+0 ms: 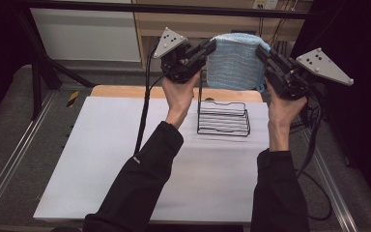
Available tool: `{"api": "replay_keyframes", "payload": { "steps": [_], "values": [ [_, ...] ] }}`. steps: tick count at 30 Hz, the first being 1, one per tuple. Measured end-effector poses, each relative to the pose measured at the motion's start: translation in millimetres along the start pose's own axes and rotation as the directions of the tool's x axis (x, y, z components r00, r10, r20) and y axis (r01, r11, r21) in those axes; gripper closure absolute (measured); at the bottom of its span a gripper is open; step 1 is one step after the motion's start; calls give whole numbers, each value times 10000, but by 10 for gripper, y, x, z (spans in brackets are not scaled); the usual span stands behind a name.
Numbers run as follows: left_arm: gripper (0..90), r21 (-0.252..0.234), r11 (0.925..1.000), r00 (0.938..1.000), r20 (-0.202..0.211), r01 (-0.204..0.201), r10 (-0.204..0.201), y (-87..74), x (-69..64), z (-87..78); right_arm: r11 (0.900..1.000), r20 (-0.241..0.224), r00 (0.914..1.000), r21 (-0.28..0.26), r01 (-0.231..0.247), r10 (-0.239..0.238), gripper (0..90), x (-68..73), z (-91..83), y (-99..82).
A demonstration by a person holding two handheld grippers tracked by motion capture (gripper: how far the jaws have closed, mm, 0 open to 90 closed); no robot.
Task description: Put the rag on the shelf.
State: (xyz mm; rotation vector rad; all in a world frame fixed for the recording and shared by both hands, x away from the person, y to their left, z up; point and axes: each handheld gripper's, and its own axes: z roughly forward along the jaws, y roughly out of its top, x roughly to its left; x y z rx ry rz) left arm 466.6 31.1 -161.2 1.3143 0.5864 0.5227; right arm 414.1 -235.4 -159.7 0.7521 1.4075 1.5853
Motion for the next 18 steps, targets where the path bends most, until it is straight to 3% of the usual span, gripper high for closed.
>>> {"api": "replay_keyframes", "payload": {
  "steps": [5, 18],
  "values": [
    [833, 6, 10000, 9999, -133, 20, -20, 54, 50, 79, 9999, 32, 9999, 48, 130, -130, 818, -68, 113, 41],
    [833, 95, 9998, 9987, -476, 200, -195, 20, 237, 270, 9995, -104, 9994, 83, -318, 319, 817, -235, 405, -44]
  ]
}}
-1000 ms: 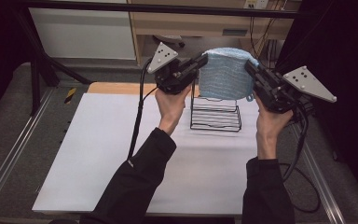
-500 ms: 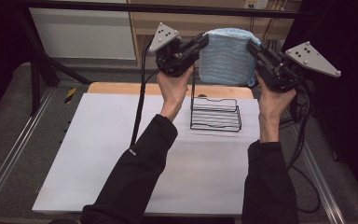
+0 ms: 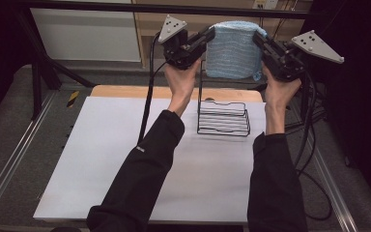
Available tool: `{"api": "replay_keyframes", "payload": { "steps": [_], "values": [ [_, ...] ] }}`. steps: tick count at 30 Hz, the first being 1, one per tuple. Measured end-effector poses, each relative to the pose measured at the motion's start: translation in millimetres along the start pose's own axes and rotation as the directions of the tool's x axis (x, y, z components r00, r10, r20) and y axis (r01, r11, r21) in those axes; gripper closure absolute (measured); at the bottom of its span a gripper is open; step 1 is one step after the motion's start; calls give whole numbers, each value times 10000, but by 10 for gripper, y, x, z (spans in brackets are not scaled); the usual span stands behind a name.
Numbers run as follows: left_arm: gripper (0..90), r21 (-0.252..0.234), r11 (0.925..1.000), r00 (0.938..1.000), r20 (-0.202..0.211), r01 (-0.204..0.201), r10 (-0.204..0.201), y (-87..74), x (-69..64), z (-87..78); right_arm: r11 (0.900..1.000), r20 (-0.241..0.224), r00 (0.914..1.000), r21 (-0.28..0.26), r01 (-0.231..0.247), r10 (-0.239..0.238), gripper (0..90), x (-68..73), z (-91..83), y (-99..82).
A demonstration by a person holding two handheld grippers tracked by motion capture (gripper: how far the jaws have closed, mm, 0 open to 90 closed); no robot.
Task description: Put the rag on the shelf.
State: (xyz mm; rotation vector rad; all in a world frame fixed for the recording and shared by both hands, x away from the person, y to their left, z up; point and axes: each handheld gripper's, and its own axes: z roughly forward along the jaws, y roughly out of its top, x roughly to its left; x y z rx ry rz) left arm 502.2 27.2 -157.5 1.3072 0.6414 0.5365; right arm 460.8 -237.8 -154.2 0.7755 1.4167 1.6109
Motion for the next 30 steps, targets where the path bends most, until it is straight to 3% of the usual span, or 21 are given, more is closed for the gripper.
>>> {"api": "replay_keyframes", "payload": {
  "steps": [11, 23, 25, 30],
  "values": [
    [832, 572, 9982, 9995, -245, -163, 178, -126, 142, 118, 9989, 75, 10000, 462, -70, 66, 817, -107, 183, -181],
    [830, 1639, 9855, 9984, -277, -435, 486, -317, 190, 257, 9945, 263, 9996, 1037, -131, 104, 817, -236, 218, -439],
    [830, 1627, 9852, 9981, -210, -544, 586, -372, 188, 257, 9935, 277, 9995, 1118, -192, 162, 817, -255, 201, -499],
    [829, 1985, 9792, 9989, -105, -418, 448, -490, 204, 280, 9895, 284, 9993, 1414, -294, 256, 817, -285, 165, -611]
  ]
}}
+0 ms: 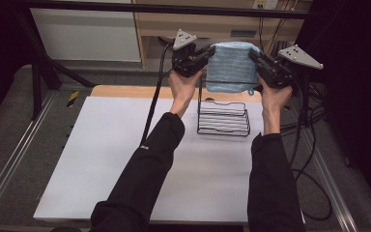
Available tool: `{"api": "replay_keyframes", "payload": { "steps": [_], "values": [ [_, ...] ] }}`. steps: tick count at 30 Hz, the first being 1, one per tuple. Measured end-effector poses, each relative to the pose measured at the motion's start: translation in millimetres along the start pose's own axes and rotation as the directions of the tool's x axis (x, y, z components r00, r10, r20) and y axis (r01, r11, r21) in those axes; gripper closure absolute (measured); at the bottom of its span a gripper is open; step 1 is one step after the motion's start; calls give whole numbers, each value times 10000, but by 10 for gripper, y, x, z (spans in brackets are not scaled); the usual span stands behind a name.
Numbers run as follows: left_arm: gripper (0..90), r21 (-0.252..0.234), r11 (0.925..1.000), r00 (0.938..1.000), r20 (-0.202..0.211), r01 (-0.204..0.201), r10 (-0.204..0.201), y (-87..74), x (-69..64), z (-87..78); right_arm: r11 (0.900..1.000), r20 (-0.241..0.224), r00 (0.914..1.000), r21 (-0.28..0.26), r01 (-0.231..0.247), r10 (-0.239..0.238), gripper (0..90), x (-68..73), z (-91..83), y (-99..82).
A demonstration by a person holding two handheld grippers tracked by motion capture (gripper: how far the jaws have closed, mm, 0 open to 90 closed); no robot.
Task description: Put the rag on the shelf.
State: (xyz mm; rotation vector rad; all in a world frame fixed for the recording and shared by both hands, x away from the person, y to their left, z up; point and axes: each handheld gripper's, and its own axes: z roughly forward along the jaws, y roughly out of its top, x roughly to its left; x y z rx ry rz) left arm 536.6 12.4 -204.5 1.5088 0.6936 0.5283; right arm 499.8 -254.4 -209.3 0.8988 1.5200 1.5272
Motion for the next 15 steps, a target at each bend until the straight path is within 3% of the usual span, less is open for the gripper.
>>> {"api": "replay_keyframes", "payload": {
  "steps": [4, 12, 15],
  "values": [
    [827, 221, 9995, 9997, 89, -225, 223, -41, -31, 16, 9998, 5, 9999, 129, -127, 127, 816, -34, -22, -69],
    [827, 471, 9988, 9991, 406, -136, 117, -148, -46, 15, 9990, -101, 9995, 336, -292, 295, 813, -68, -96, -198],
    [828, 506, 9981, 9984, 464, -358, 334, -144, -78, 2, 9988, -175, 9992, 353, -348, 354, 812, -81, -126, -228]
  ]
}}
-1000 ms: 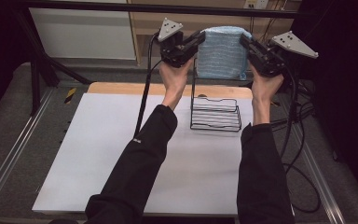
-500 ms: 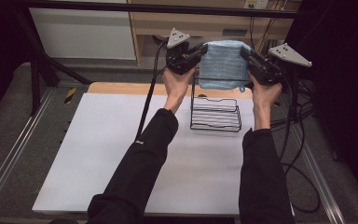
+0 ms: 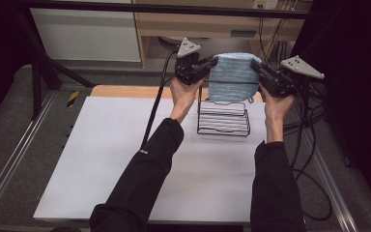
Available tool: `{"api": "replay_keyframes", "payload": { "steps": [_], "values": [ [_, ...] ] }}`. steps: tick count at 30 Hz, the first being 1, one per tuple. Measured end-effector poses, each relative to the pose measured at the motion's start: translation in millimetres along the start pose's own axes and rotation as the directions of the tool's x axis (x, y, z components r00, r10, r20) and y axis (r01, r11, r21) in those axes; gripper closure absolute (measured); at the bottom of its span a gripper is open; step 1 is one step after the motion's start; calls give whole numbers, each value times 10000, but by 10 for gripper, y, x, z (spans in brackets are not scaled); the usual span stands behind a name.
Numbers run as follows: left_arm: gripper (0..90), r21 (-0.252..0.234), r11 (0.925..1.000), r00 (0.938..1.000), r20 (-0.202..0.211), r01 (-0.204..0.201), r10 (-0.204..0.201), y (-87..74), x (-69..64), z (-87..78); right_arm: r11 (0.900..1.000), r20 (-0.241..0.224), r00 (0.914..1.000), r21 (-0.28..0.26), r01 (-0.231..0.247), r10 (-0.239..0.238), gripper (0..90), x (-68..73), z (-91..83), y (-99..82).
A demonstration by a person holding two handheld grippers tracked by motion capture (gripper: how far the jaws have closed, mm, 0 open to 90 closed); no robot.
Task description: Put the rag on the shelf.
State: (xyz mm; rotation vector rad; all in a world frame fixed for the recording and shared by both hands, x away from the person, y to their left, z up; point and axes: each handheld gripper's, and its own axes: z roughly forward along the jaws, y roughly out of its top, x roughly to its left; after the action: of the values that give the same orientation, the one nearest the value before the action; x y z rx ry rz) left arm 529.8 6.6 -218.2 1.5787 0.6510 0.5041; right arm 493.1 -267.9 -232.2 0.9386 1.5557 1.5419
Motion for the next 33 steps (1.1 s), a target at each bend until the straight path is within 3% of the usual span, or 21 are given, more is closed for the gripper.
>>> {"api": "replay_keyframes", "payload": {
  "steps": [5, 11, 19, 24, 33],
  "values": [
    [827, 227, 9996, 9996, 245, -150, 144, 5, -36, -29, 9997, -165, 9996, 106, -238, 240, 808, -27, -45, -31],
    [826, 355, 9977, 9968, 569, -576, 555, 25, -86, -116, 9995, -503, 9986, 276, -123, 137, 802, -43, -132, -2],
    [825, 749, 9952, 9944, 890, -635, 568, 22, -101, -200, 9971, -697, 9971, 671, 346, -299, 795, 9, -208, 39],
    [822, 1050, 9934, 9935, 1080, -463, 349, -30, -100, -236, 9942, -848, 9956, 962, 477, -395, 790, 38, -245, 22],
    [817, 1680, 9837, 9906, 1305, -638, 419, -133, -169, -294, 9868, -1169, 9931, 1589, 320, -134, 783, 57, -308, -15]
  ]
}}
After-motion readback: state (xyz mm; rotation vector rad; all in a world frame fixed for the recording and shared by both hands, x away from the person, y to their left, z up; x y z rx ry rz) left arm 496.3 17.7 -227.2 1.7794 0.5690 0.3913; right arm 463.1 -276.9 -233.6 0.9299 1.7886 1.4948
